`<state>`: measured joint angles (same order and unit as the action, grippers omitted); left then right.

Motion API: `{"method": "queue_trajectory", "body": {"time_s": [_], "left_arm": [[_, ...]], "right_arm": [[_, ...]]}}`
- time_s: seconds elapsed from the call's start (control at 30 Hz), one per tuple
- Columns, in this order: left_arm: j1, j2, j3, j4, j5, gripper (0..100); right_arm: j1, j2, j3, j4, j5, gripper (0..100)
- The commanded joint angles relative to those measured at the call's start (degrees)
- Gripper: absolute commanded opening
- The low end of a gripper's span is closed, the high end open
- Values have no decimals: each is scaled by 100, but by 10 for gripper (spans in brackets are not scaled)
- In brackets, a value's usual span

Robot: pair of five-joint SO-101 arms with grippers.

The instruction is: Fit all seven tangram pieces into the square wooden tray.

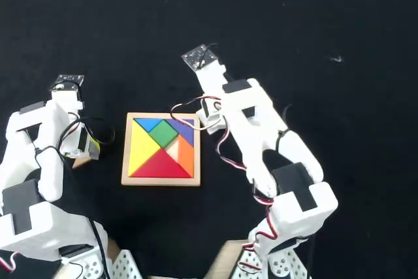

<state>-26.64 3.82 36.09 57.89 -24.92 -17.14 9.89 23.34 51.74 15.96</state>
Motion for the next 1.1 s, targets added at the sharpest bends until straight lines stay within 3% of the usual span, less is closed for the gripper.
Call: {"method": "queue_trajectory", "body": {"time_s": [0.0,0.23,0.43,0.73,0.87,1.07], "left_arm": [[92,9,-66,97,-88,180],[92,9,-57,97,-62,179],[101,9,-75,97,-62,71],[110,-70,-189,492,-62,101],[119,-800,-180,870,-53,82],[716,-2295,611,949,-202,84]], "right_arm": [[62,-286,-40,-97,35,11],[62,-286,-40,-97,35,11],[62,-286,-40,-97,35,11],[62,-286,-31,-97,44,11],[62,-286,-31,-97,44,11],[62,-286,-31,-88,44,11]]}}
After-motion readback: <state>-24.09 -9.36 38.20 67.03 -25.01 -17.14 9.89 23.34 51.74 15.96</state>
